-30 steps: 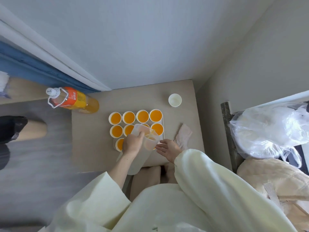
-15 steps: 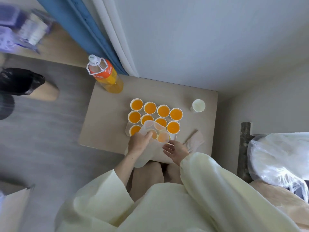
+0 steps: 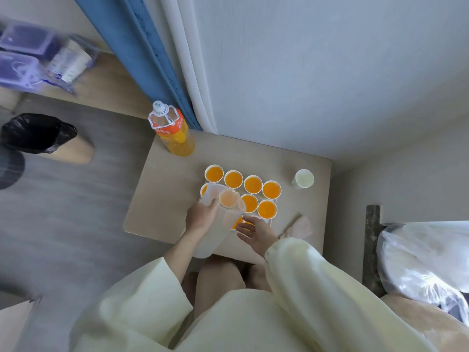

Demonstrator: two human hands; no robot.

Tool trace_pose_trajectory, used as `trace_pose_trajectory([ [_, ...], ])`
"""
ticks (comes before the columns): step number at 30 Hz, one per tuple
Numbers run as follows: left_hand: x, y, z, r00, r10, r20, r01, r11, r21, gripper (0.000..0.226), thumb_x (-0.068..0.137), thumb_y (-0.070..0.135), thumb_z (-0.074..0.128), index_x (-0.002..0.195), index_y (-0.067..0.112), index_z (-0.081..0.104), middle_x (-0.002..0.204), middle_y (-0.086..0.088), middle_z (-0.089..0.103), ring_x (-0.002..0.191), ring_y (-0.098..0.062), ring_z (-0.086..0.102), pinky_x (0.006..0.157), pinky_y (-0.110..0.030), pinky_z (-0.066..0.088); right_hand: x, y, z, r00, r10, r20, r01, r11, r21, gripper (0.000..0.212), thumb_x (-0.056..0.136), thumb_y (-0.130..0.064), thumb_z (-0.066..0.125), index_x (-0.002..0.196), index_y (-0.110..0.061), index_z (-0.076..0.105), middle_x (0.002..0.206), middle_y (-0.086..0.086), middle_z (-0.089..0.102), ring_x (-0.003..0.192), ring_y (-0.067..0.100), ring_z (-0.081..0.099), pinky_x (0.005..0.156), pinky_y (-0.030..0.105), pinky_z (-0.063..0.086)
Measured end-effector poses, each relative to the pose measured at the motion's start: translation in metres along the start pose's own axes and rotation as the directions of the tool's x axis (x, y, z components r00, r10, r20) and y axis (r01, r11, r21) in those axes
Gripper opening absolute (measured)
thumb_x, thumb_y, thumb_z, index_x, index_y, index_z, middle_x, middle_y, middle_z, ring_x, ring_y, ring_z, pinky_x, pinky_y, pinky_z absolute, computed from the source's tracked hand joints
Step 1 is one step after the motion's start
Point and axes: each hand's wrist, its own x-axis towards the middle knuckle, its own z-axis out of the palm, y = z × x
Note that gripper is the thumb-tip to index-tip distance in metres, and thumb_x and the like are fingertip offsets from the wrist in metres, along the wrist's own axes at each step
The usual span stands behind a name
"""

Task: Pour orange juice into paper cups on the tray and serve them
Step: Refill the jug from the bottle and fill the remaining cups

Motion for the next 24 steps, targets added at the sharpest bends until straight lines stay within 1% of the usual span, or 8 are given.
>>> trace_pose_trajectory([
  [3, 0.011, 0.014, -0.002, 1.0, 0.009, -0.014, -0.008, 0.998, 0.059, 0.051, 0.093, 0.055, 0.044, 0.078, 0.007, 0.056, 0.076, -0.008, 0.057, 0.077, -0.027, 0.057, 0.064, -0.03, 0.04, 0.002, -0.013, 0.005, 0.999, -0.019, 0.026, 0.019, 1.0, 0.005, 0.024, 0.096, -0.017, 0.057, 0.117, -0.006, 0.057, 0.103, 0.014, 0.065, 0.09, 0.025, 0.065, 0.083, 0.038, 0.055],
  [7, 0.027, 0.034, -0.002, 0.999, 0.031, -0.03, -0.027, 0.989, 0.144, 0.05, 0.09, 0.053, 0.047, 0.086, 0.006, 0.063, 0.086, -0.01, 0.064, 0.08, -0.029, 0.059, 0.067, -0.031, 0.043, 0.008, -0.027, 0.012, 0.999, -0.006, 0.053, 0.004, 1.0, 0.028, 0.031, 0.096, -0.015, 0.056, 0.126, -0.005, 0.054, 0.113, 0.016, 0.063, 0.096, 0.027, 0.065, 0.084, 0.04, 0.054],
  [10, 0.037, 0.049, 0.0, 0.998, 0.053, -0.04, -0.044, 0.975, 0.216, 0.05, 0.09, 0.056, 0.045, 0.087, 0.01, 0.063, 0.085, -0.008, 0.062, 0.079, -0.029, 0.056, 0.067, -0.03, 0.041, 0.015, -0.036, 0.015, 0.998, 0.015, 0.061, -0.017, 0.999, 0.034, 0.034, 0.097, -0.014, 0.056, 0.129, -0.003, 0.053, 0.12, 0.017, 0.062, 0.105, 0.03, 0.063, 0.088, 0.042, 0.053],
  [12, 0.042, 0.058, 0.003, 0.996, 0.074, -0.052, -0.058, 0.963, 0.263, 0.052, 0.09, 0.059, 0.044, 0.086, 0.011, 0.063, 0.086, -0.009, 0.063, 0.079, -0.03, 0.056, 0.066, -0.029, 0.04, 0.02, -0.043, 0.017, 0.998, 0.02, 0.066, -0.022, 0.999, 0.032, 0.035, 0.098, -0.014, 0.053, 0.131, -0.003, 0.05, 0.121, 0.017, 0.062, 0.106, 0.03, 0.063, 0.088, 0.042, 0.052],
  [14, 0.048, 0.065, 0.006, 0.993, 0.099, -0.058, -0.076, 0.947, 0.311, 0.056, 0.089, 0.061, 0.042, 0.091, 0.01, 0.066, 0.094, -0.011, 0.067, 0.086, -0.032, 0.06, 0.067, -0.029, 0.04, 0.026, -0.048, 0.017, 0.998, 0.025, 0.066, -0.026, 0.999, 0.025, 0.035, 0.1, -0.014, 0.049, 0.133, -0.003, 0.048, 0.119, 0.016, 0.062, 0.106, 0.03, 0.062, 0.09, 0.042, 0.052],
  [17, 0.054, 0.075, 0.011, 0.992, 0.115, -0.055, -0.087, 0.927, 0.365, 0.06, 0.089, 0.062, 0.041, 0.1, 0.009, 0.068, 0.101, -0.013, 0.067, 0.094, -0.032, 0.062, 0.068, -0.029, 0.04, 0.034, -0.054, 0.016, 0.998, 0.031, 0.059, -0.032, 0.999, 0.016, 0.037, 0.102, -0.017, 0.046, 0.137, -0.006, 0.044, 0.123, 0.015, 0.06, 0.109, 0.031, 0.061, 0.095, 0.044, 0.051],
  [22, 0.06, 0.094, 0.021, 0.993, 0.122, -0.01, -0.108, 0.91, 0.401, 0.052, 0.09, 0.062, 0.044, 0.092, 0.014, 0.063, 0.093, -0.009, 0.064, 0.084, -0.026, 0.059, 0.068, -0.03, 0.043, 0.047, -0.064, 0.011, 0.999, 0.033, 0.041, -0.034, 0.999, 0.017, 0.033, 0.102, -0.018, 0.044, 0.133, -0.008, 0.049, 0.12, 0.014, 0.062, 0.107, 0.029, 0.063, 0.097, 0.044, 0.052],
  [24, 0.062, 0.1, 0.027, 0.992, 0.121, 0.014, -0.117, 0.908, 0.402, 0.048, 0.089, 0.061, 0.045, 0.089, 0.016, 0.062, 0.091, -0.008, 0.064, 0.085, -0.027, 0.061, 0.069, -0.03, 0.046, 0.051, -0.067, 0.006, 0.998, 0.04, 0.042, -0.041, 0.999, 0.021, 0.032, 0.102, -0.019, 0.044, 0.131, -0.008, 0.051, 0.122, 0.014, 0.062, 0.111, 0.029, 0.062, 0.099, 0.044, 0.05],
])
